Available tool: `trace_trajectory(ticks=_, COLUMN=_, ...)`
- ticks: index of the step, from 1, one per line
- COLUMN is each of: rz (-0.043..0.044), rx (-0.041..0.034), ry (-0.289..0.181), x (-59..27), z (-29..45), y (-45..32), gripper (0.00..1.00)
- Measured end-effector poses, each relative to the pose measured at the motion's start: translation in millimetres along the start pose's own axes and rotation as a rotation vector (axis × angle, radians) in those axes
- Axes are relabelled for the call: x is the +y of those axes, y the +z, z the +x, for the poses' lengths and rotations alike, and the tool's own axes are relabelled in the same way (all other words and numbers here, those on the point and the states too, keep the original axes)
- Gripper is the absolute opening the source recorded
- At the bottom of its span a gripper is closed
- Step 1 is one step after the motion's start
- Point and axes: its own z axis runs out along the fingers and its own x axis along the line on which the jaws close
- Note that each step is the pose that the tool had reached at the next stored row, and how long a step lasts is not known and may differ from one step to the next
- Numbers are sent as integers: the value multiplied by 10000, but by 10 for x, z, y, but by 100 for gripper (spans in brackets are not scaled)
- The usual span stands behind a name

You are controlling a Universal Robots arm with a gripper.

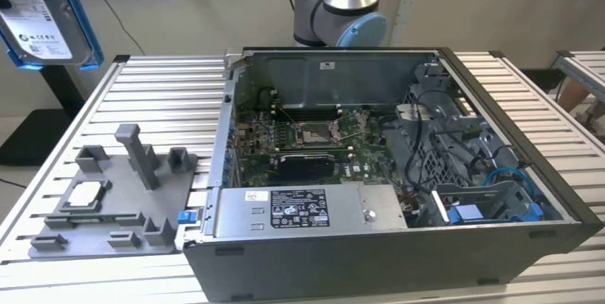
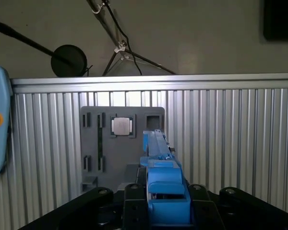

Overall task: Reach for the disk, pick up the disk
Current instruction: 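Pick up the disk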

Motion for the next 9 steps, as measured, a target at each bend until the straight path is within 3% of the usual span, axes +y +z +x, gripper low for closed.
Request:
trace_trajectory(ticks=4, rz=-2, rx=1, ry=1, x=-45, z=-2, y=-11, gripper=0)
trace_trajectory(ticks=9, rz=-2, rx=1, ry=1, x=-169, z=-5, y=-23, gripper=0)
